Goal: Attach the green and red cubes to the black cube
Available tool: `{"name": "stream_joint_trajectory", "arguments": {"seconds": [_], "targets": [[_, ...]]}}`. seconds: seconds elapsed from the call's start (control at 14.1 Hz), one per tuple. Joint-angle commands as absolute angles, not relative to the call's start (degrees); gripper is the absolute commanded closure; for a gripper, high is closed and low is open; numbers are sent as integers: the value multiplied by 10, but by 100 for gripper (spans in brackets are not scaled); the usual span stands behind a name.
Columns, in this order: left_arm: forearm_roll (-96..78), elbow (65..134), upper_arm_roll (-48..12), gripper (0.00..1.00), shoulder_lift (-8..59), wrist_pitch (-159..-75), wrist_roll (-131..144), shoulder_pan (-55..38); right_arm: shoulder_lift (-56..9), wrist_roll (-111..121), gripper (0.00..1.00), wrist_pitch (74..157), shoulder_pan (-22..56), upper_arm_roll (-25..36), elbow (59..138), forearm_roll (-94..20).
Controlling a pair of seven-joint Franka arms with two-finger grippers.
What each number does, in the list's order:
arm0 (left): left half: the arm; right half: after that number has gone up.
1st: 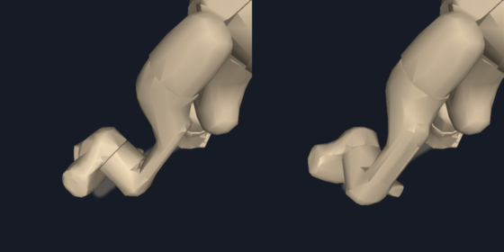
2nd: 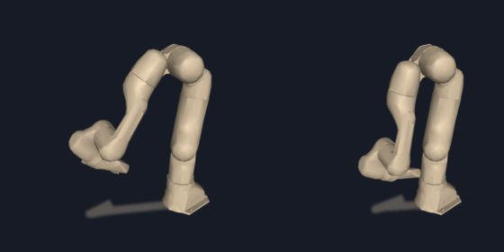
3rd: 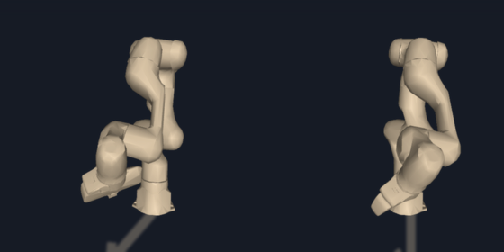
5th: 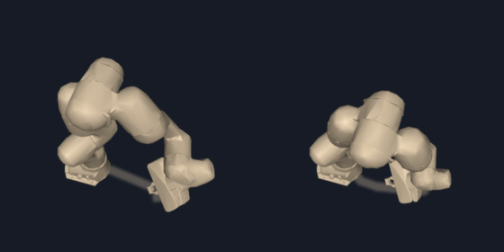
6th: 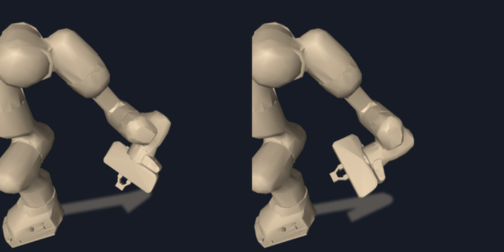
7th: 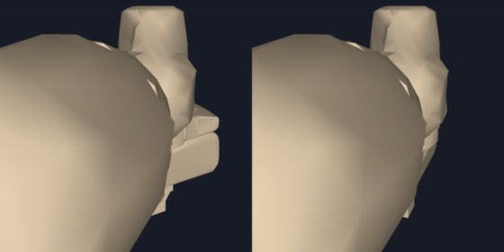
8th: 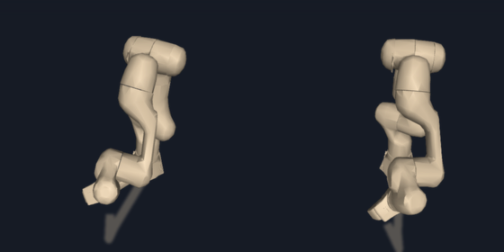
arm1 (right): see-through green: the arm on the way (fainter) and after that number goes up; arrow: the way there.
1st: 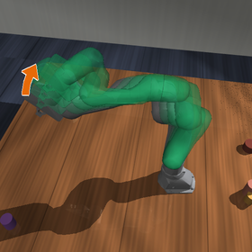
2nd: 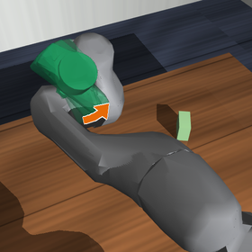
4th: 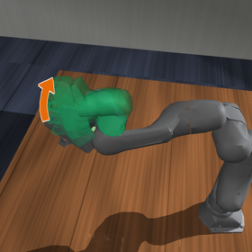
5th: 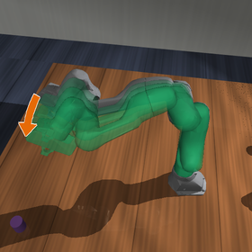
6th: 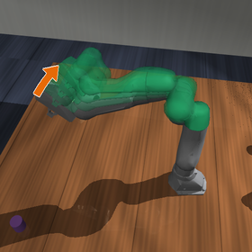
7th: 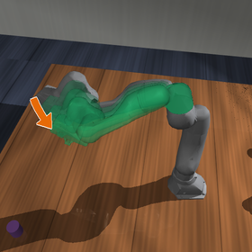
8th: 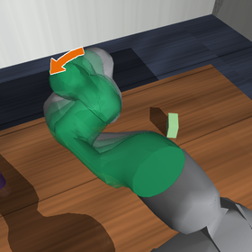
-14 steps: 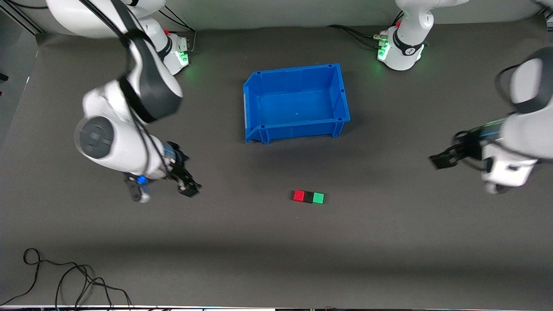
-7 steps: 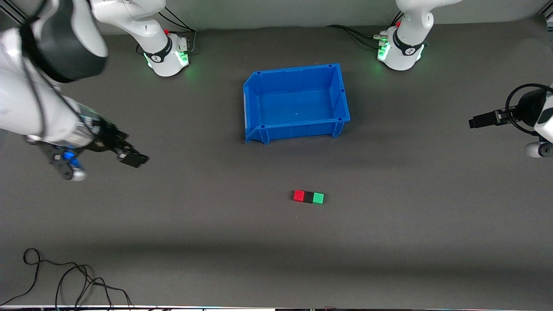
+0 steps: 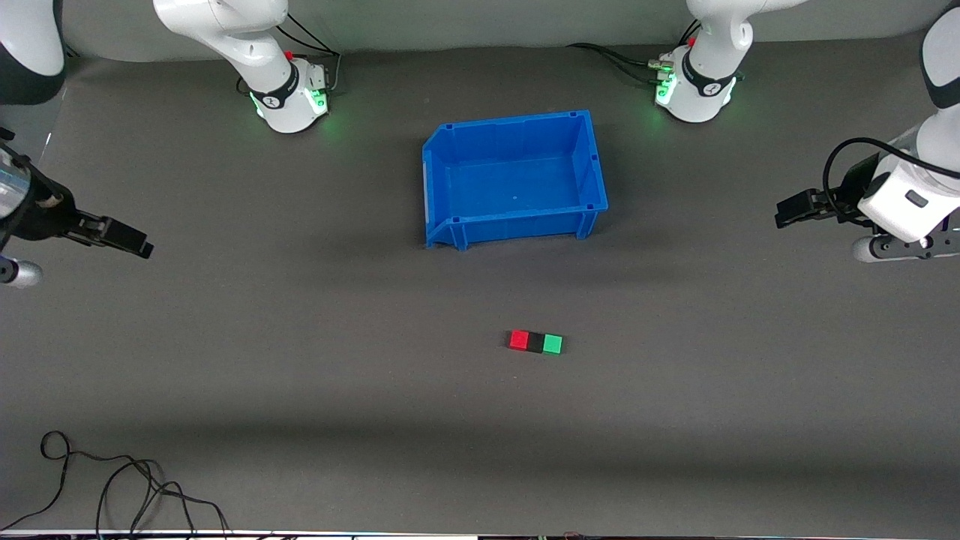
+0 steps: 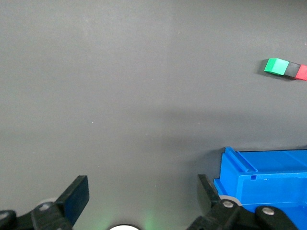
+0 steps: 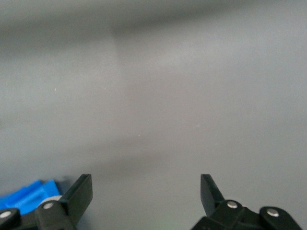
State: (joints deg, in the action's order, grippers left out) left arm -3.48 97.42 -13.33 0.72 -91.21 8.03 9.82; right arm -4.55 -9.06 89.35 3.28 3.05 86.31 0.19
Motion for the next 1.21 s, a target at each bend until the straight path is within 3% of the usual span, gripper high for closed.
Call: {"name": "stream_joint_trajectory", "arguments": {"seconds": [0.0, 0.36, 0.57, 0.78, 1.14], "targets": [[-35, 981, -127, 0, -4, -918, 68, 92, -19, 25, 0, 916, 13, 26, 883, 11], [-26, 979, -119, 1, -4, -905, 63, 74, -4, 40, 0, 904, 16, 28, 886, 6], [-19, 965, -35, 2, -4, -902, 67, -16, -3, 40, 0, 886, 16, 29, 885, 5], [-20, 932, -32, 3, 17, -902, 65, -18, -3, 40, 0, 885, 17, 30, 883, 5], [2, 938, -28, 2, 12, -902, 54, -37, -8, 40, 0, 875, 16, 29, 885, -3]]}}
